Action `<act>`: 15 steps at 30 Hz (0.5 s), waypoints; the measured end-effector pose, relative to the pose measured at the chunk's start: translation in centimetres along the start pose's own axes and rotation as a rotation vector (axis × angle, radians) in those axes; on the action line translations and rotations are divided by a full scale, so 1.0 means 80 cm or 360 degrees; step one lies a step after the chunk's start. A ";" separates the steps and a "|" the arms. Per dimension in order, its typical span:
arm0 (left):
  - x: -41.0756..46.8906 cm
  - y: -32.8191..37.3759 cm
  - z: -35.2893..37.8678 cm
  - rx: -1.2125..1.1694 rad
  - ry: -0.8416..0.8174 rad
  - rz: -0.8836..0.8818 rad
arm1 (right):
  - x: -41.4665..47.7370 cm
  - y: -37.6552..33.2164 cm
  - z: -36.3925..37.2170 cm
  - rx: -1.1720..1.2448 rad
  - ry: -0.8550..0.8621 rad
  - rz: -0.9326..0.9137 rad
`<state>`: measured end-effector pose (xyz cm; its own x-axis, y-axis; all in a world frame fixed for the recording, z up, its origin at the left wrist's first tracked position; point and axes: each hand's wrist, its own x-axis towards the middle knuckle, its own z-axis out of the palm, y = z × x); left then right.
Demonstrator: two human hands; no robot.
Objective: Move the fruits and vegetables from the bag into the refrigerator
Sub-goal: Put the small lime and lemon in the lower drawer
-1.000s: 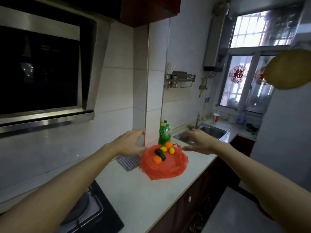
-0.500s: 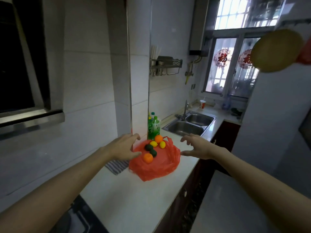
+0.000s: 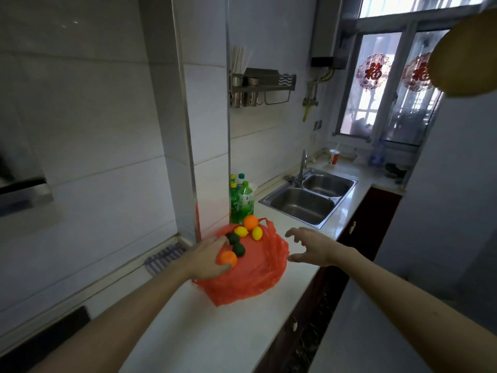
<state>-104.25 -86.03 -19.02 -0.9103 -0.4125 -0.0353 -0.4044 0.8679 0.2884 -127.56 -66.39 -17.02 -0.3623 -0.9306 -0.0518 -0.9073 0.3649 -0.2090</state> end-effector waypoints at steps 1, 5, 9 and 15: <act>0.010 -0.001 0.008 0.0000 -0.0022 -0.0024 | 0.009 0.011 0.003 0.0012 -0.0015 -0.0003; 0.047 -0.009 0.039 0.0019 -0.0083 -0.0104 | 0.040 0.053 0.013 0.0073 -0.0041 -0.0024; 0.076 -0.013 0.064 0.0010 -0.0089 -0.0168 | 0.060 0.087 0.031 0.0149 0.0004 -0.0031; 0.111 -0.009 0.093 0.0060 -0.0082 -0.0214 | 0.093 0.112 0.056 0.0294 0.0051 -0.0037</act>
<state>-112.70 -88.22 -26.68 -0.8507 -0.5117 -0.1203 -0.5250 0.8160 0.2417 -137.42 -70.20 -23.64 -0.3512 -0.9362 -0.0144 -0.8619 0.3293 -0.3855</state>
